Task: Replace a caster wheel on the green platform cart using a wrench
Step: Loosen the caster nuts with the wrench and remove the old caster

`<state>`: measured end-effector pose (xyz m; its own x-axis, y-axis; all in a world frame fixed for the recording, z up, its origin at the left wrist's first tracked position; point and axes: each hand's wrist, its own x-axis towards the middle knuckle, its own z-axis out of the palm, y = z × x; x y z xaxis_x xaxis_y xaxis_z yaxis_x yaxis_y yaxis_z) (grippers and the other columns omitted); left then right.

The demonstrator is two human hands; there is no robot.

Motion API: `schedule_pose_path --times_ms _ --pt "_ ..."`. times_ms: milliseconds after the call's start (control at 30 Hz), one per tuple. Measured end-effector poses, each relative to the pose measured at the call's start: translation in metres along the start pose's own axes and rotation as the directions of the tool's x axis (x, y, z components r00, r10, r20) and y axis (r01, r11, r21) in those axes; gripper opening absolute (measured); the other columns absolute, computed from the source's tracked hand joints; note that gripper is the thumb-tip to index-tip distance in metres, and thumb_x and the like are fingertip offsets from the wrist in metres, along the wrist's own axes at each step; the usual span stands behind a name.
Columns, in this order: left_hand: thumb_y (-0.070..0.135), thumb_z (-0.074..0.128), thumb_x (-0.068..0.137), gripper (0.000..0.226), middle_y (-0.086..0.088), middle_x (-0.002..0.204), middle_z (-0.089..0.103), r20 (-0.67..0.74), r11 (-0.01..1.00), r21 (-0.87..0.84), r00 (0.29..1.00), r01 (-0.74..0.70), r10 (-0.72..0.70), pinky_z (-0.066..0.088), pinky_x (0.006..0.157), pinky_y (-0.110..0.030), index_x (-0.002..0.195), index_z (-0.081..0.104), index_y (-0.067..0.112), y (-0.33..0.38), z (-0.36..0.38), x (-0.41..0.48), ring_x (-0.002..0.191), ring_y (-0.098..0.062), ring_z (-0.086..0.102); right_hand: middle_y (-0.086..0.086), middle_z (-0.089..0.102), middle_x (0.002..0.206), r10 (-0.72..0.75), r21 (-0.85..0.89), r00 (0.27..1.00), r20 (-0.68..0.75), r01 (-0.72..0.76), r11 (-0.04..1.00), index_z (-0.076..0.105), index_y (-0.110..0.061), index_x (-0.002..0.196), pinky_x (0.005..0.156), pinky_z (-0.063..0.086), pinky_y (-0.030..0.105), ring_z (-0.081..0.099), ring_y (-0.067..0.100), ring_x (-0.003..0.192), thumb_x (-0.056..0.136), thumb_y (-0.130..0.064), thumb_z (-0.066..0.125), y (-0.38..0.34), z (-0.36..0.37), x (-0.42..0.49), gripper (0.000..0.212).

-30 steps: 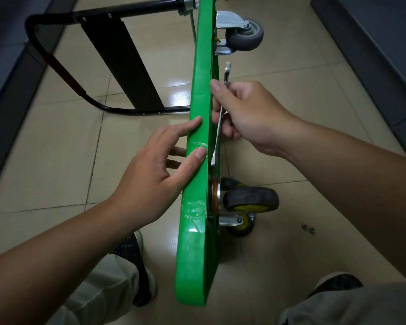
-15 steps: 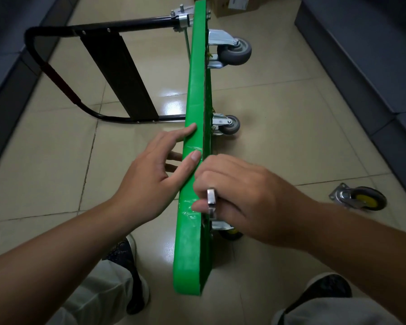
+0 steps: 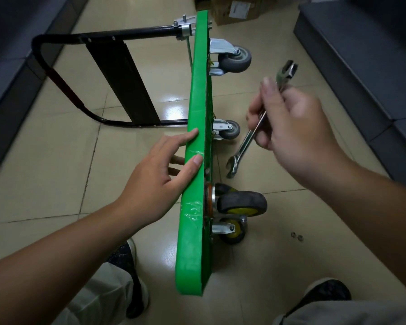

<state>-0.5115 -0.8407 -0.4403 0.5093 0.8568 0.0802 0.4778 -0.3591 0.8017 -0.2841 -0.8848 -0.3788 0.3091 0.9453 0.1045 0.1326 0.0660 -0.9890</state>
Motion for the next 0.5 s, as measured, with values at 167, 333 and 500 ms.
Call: schedule_pose_path --times_ms 167,333,500 --pt "0.069 0.048 0.092 0.06 0.029 0.134 0.051 0.01 1.0 0.008 1.0 0.005 -0.005 0.058 0.084 -0.02 0.15 0.043 0.052 0.0 -0.002 0.0 0.113 0.004 0.061 0.006 0.061 0.073 0.315 0.112 0.943 0.111 -0.327 0.938 0.057 -0.011 0.088 0.046 0.039 0.023 0.049 0.014 0.052 0.106 -0.041 0.05 0.023 0.007 0.039 0.035" --pt "0.067 0.049 0.094 0.059 0.028 0.135 0.05 0.018 1.0 0.019 1.0 0.009 -0.009 0.059 0.084 -0.023 0.151 0.042 0.052 -0.002 -0.002 0.0 0.114 0.004 0.06 0.007 0.059 0.073 0.415 0.132 0.883 0.22 -0.449 0.884 0.056 -0.01 0.087 0.046 0.033 0.023 0.046 0.014 0.051 0.104 -0.042 0.055 0.037 0.023 0.058 0.036" --pt "0.065 0.049 0.095 0.058 0.027 0.135 0.051 0.017 1.0 0.024 1.0 0.007 -0.008 0.059 0.087 -0.025 0.151 0.042 0.051 -0.002 -0.002 0.0 0.115 0.004 0.06 0.006 0.056 0.071 0.435 0.141 0.864 0.253 -0.477 0.867 0.054 -0.012 0.085 0.043 0.03 0.02 0.044 0.011 0.047 0.103 -0.043 0.055 0.042 0.03 0.07 0.036"
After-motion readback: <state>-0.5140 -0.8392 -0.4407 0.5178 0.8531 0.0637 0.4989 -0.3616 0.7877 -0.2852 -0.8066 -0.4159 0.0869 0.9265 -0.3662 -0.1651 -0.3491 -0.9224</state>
